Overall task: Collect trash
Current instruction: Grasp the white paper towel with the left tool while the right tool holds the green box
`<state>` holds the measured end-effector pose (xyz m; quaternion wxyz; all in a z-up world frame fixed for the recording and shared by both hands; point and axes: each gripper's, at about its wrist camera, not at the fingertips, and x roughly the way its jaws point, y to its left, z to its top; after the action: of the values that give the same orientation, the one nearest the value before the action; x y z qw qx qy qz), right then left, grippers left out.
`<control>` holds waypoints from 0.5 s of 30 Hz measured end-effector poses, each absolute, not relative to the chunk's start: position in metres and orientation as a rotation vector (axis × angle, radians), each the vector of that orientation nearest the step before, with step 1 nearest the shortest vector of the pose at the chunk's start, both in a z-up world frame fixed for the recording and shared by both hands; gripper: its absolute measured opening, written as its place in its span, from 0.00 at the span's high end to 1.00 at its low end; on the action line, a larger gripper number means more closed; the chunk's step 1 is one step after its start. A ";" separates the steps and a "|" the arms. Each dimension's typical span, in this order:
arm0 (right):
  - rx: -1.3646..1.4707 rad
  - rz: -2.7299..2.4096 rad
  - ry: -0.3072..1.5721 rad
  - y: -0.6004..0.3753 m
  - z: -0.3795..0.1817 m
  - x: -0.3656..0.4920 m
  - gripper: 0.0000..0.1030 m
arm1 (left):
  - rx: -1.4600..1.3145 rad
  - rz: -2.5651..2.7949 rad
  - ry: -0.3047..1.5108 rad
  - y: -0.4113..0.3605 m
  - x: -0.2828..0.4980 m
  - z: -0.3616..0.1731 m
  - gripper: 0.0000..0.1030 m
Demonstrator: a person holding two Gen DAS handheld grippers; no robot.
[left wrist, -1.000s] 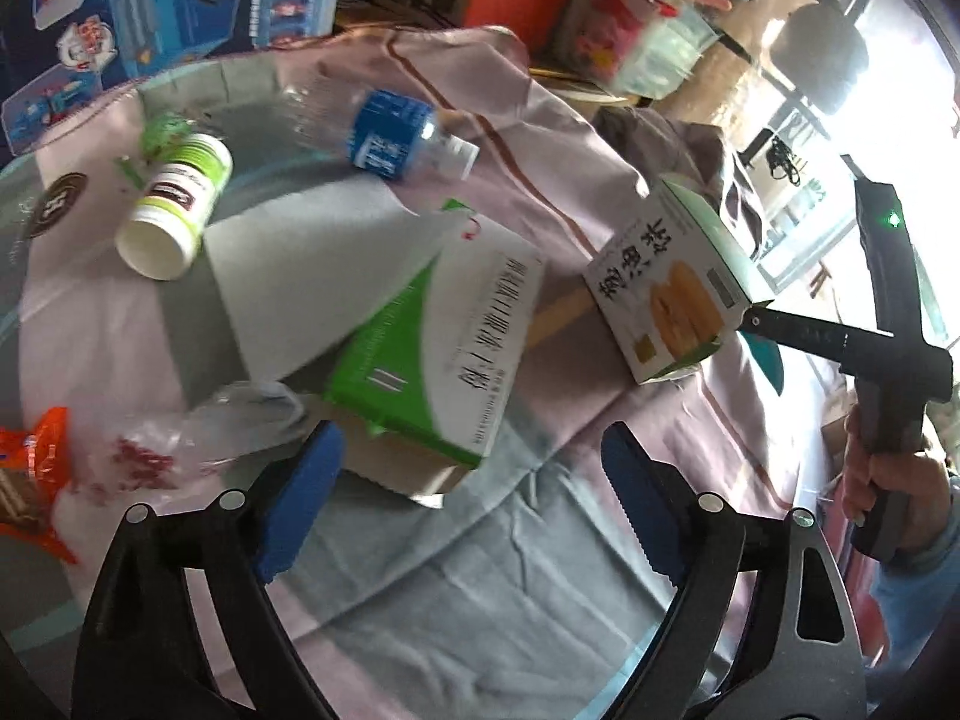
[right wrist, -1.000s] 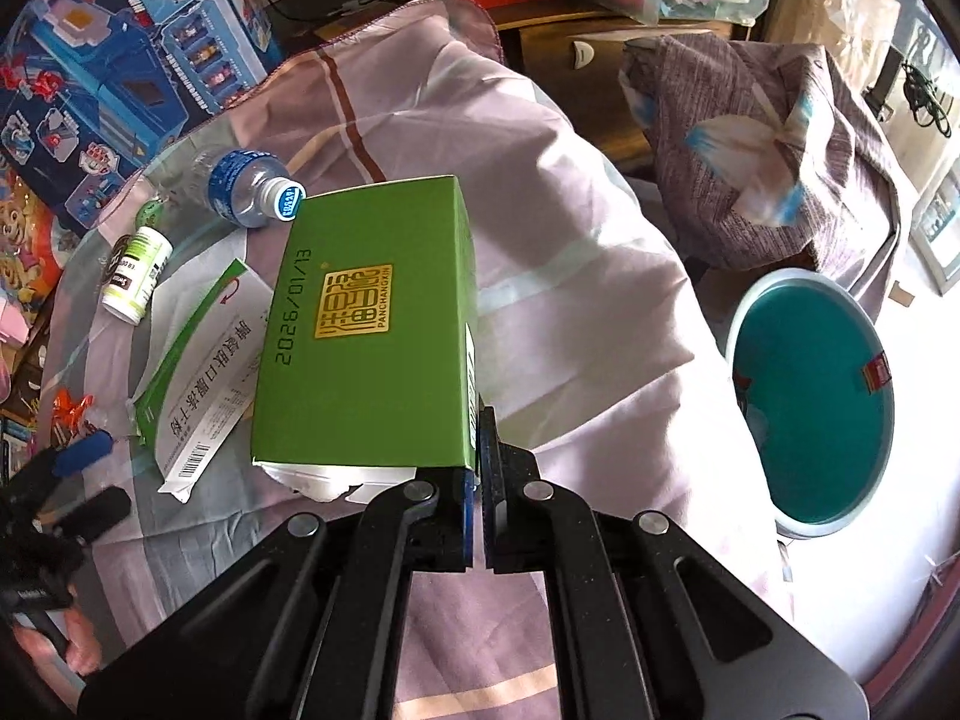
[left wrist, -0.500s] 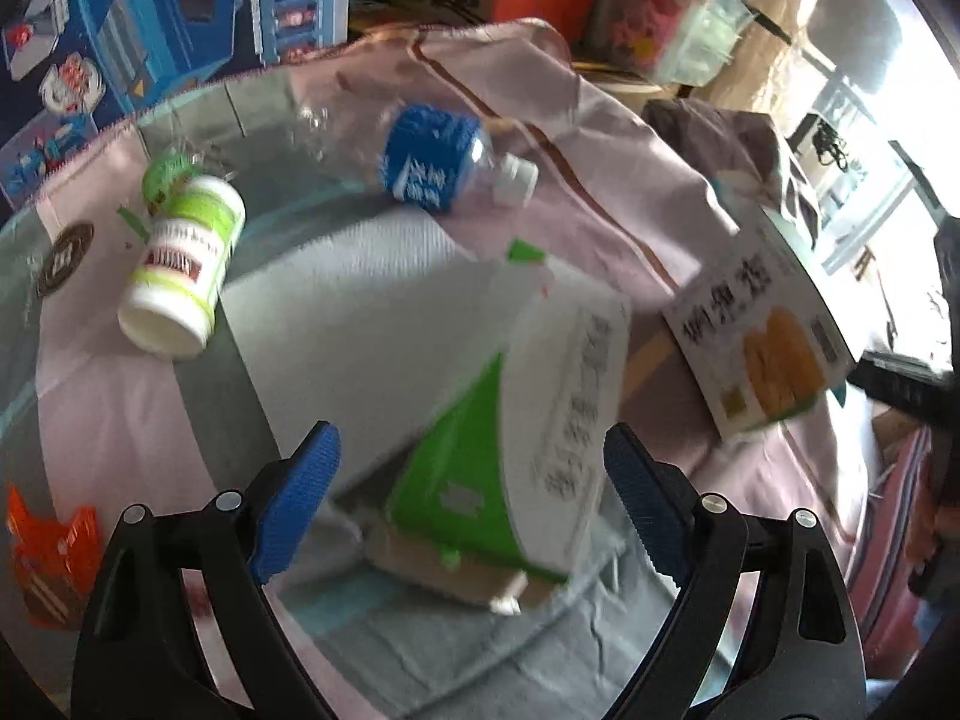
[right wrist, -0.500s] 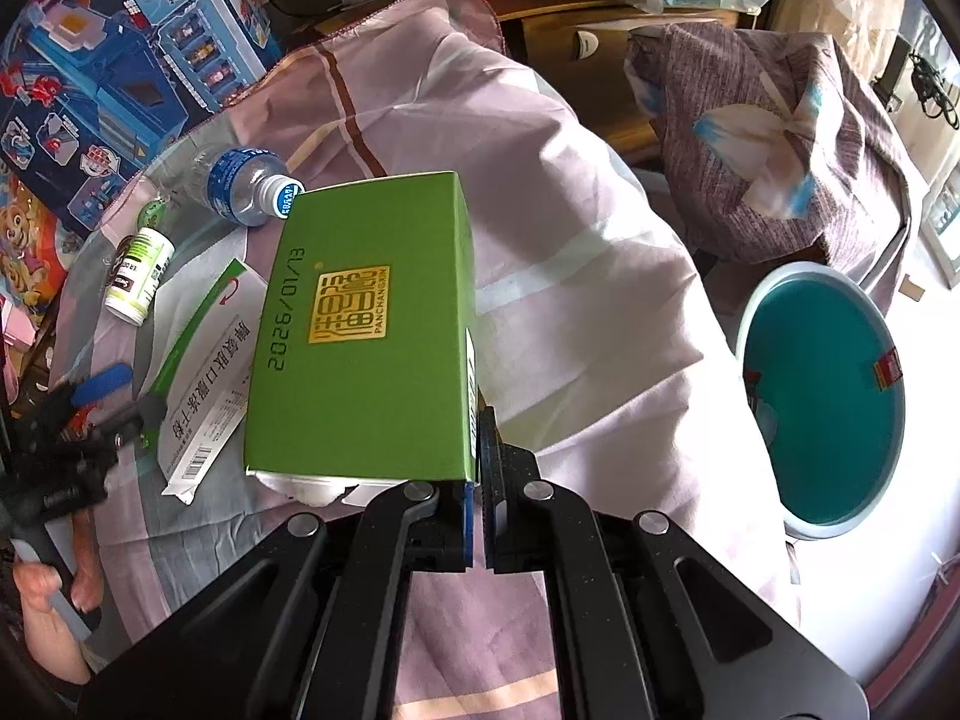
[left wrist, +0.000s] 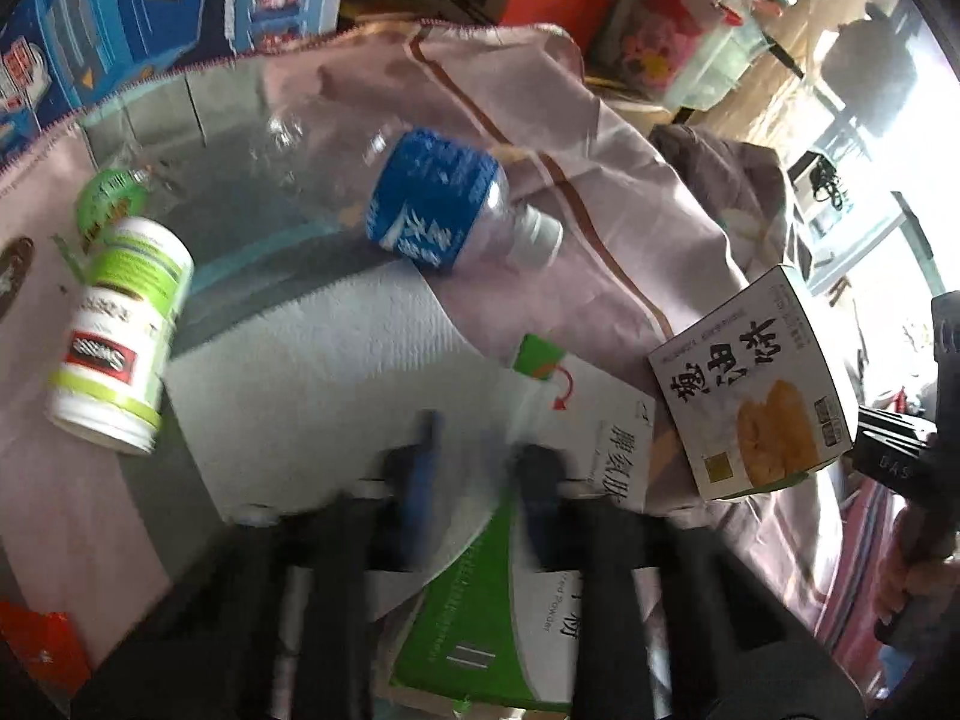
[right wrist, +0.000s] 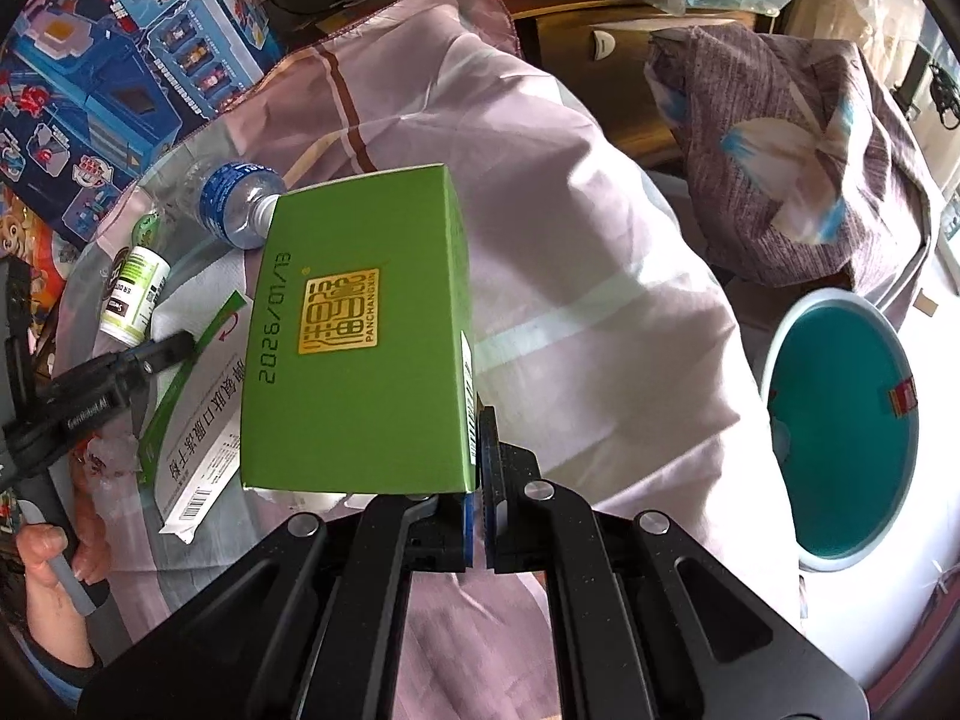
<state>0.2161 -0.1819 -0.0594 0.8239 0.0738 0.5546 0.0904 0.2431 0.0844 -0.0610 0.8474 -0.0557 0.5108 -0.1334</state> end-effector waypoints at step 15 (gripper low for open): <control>0.182 0.206 1.147 -0.192 -0.055 0.202 0.98 | -0.099 -0.351 1.104 0.056 0.194 -0.041 0.98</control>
<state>0.2019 -0.1922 -0.0554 0.8310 0.0857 0.5410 0.0974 0.1945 0.0564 -0.0408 0.8357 -0.0469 0.5216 -0.1657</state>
